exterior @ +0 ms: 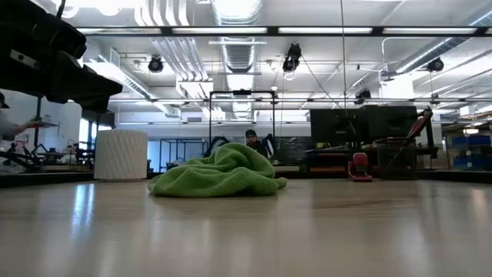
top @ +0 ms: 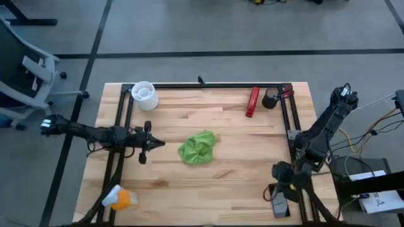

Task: Apply microfiber cloth
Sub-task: Spray the front and back of the cellphone using the cleaning bottle

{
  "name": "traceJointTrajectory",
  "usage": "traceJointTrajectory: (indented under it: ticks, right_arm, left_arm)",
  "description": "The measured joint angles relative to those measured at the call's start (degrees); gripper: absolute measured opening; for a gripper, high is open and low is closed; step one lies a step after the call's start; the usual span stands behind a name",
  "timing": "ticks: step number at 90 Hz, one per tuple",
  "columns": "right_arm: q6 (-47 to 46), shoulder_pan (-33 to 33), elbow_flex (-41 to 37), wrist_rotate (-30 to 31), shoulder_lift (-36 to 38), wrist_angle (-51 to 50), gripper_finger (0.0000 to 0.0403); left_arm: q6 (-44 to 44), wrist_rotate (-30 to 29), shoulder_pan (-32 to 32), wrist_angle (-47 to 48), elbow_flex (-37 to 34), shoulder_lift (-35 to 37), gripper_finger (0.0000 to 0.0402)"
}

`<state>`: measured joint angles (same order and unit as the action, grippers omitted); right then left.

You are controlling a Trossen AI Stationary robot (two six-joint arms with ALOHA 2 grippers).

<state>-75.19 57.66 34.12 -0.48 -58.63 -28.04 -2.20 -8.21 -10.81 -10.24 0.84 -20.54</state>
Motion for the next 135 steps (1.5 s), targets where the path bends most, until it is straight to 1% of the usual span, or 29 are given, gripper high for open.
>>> traceJointTrajectory:
  ticks: [13,27,44,68,72,76,86,91,102,106,110,113,118,122,129,135]
  right_arm:
    - [-6.13,3.71,-0.2,0.48,-4.32,-0.54,0.0]
    - [-9.26,5.84,0.08,0.43,-9.92,0.16,0.0]
    - [-9.62,6.22,0.38,-0.02,-14.84,1.38,0.0]
    - [-8.24,5.77,0.43,0.49,-17.62,-0.06,0.0]
    - [-8.1,5.29,0.43,0.46,-18.02,-1.16,0.0]
    - [-7.44,4.73,0.47,0.46,-18.12,-1.71,0.0]
    - [-4.06,2.53,0.51,0.53,-18.12,-2.7,0.0]
    - [-1.88,0.97,0.49,1.5,-17.79,-3.0,0.0]
    - [4.32,-3.34,0.4,4.15,-17.02,-3.42,0.0]
    - [6.97,-5.37,0.4,4.8,-16.88,-3.41,0.0]
    - [9.89,-7.53,0.4,5.28,-16.87,-3.4,0.0]
    - [12.47,-9.34,0.4,5.69,-16.9,-3.38,0.0]
    - [16.79,-12.78,0.38,6.18,-17.09,-3.2,0.0]
    - [20.58,-15.75,0.38,6.52,-17.41,-2.9,0.0]
    - [27.34,-21.17,0.39,6.58,-18.24,-2.64,0.0]
    - [32.89,-25.41,0.75,6.52,-18.88,-2.75,0.0]
  left_arm:
    - [0.0,-0.02,-0.02,0.02,0.0,0.0,0.0004]
    - [-0.01,-0.01,-0.02,0.02,-0.02,-0.01,0.0006]
    - [-0.02,0.0,-0.02,0.02,0.0,-0.02,0.0004]
    - [0.1,-0.02,-0.02,0.02,-0.01,-0.01,0.0005]
    - [3.03,-0.22,-0.01,-0.05,-0.01,-0.01,0.0004]
    - [7.85,-0.31,0.06,-0.3,-0.02,0.0,0.0003]
    - [17.63,-0.31,0.07,-0.53,0.0,-0.01,0.0002]
    - [19.19,-0.31,0.07,-0.55,0.0,-0.01,0.0002]
    - [19.3,-0.32,0.11,-1.86,-0.02,0.0,0.0002]
    - [17.93,-0.16,0.07,-3.27,0.0,0.0,0.0002]
    - [13.42,0.38,0.02,-4.92,0.0,0.0,0.0002]
    - [7.74,0.96,0.02,-6.5,-0.02,-0.02,0.0002]
    - [-4.65,1.43,0.04,-8.87,0.0,0.0,0.0002]
    - [-11.72,0.13,0.05,-11.06,0.0,0.0,0.0002]
    - [-15.49,-3.85,0.2,-15.3,0.0,0.0,0.0002]
    - [-16.28,-4.39,0.14,-18.62,0.0,0.0,0.0002]
